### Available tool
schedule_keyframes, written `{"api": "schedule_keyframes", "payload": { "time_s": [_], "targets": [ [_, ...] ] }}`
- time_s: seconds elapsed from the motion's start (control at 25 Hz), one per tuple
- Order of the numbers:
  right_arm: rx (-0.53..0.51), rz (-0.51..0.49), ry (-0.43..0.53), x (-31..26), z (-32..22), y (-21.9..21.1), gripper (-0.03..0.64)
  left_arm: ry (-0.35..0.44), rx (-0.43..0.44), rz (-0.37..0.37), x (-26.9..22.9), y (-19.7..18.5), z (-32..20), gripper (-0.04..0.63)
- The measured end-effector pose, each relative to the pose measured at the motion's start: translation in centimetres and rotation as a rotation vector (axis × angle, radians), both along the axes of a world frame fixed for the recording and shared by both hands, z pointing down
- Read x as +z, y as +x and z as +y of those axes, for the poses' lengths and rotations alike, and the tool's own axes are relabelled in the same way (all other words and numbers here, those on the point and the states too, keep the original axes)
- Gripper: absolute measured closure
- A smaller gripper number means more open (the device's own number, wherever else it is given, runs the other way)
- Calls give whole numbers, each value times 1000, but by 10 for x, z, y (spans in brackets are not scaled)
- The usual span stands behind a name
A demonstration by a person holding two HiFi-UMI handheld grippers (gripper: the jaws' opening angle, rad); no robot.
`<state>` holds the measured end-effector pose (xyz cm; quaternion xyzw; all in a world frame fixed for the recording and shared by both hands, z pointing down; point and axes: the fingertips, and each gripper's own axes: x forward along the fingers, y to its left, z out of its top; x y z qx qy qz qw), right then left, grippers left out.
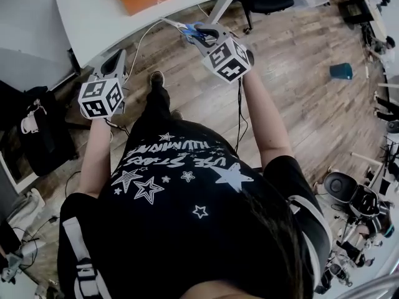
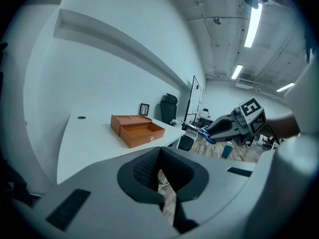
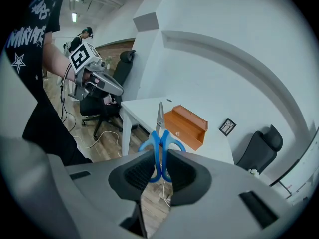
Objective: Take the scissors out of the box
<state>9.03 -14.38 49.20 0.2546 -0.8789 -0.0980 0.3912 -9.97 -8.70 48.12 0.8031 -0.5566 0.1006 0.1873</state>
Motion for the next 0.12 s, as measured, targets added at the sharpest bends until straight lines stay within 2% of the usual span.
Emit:
{"api": "schedule_keyframes", "payload": {
  "time_s": [0.12],
  "targets": [
    [8, -2, -2, -3, 6, 3, 512, -2, 1, 5, -3, 3, 7, 577]
  ]
}}
